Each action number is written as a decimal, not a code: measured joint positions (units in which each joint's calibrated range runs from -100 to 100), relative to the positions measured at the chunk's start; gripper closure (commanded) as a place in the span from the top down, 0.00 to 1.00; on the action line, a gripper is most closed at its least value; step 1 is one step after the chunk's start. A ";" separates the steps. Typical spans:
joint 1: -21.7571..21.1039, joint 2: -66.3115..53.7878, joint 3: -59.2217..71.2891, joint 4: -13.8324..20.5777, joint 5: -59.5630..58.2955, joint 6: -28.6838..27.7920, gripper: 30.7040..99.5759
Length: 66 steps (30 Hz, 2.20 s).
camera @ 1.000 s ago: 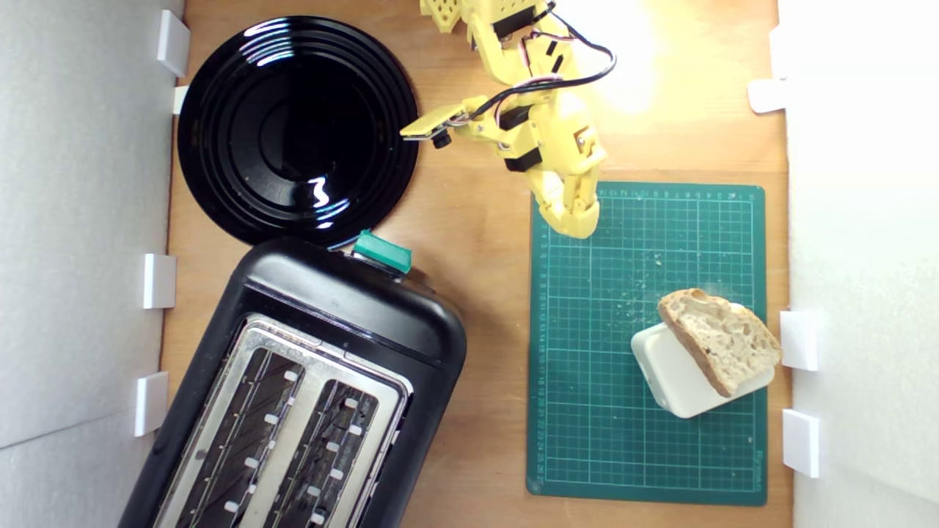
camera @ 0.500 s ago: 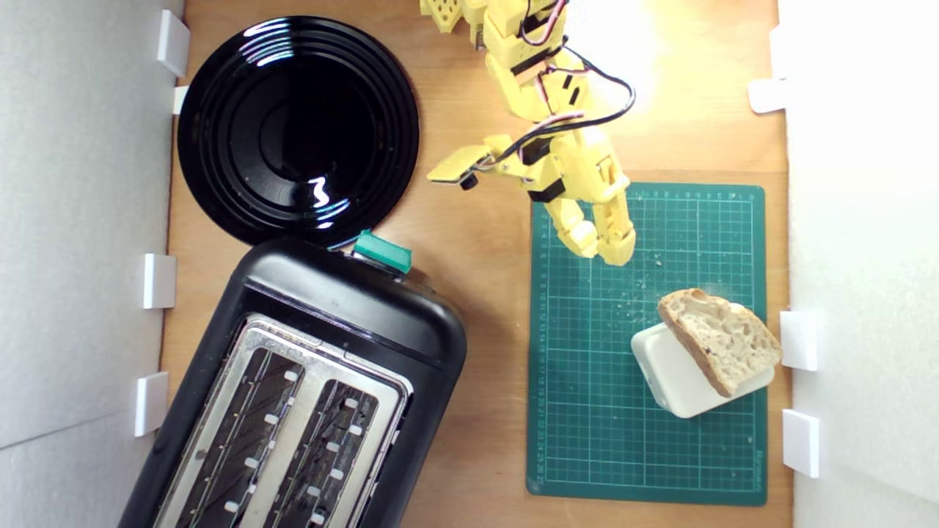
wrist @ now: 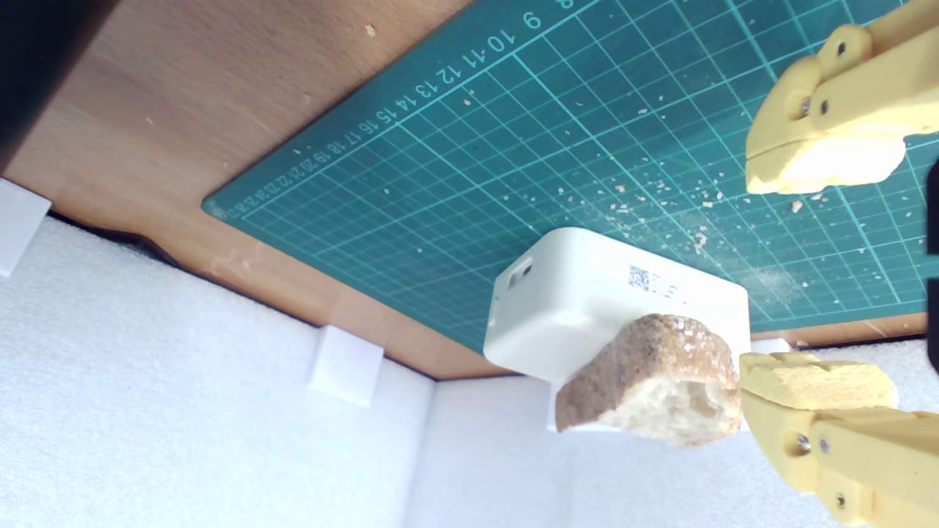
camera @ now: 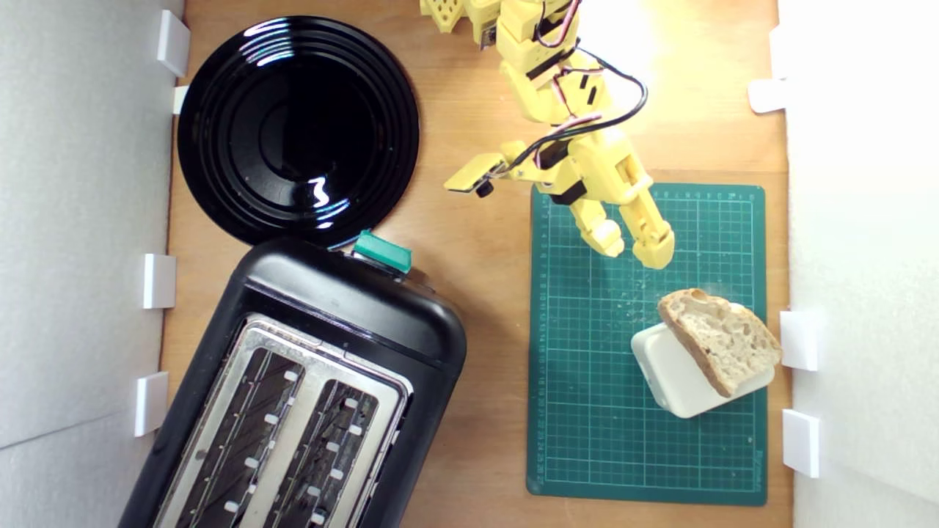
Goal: Pick bread and place in toaster
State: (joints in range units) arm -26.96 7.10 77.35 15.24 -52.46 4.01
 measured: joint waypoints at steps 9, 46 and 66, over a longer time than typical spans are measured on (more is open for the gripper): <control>-0.37 3.53 -0.37 0.53 -6.19 0.00 0.76; -1.92 17.47 -19.69 -0.98 -6.69 0.05 0.84; -3.02 22.34 -27.18 -0.44 -6.69 0.05 0.84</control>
State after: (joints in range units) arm -29.98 29.44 50.16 14.79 -59.15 4.06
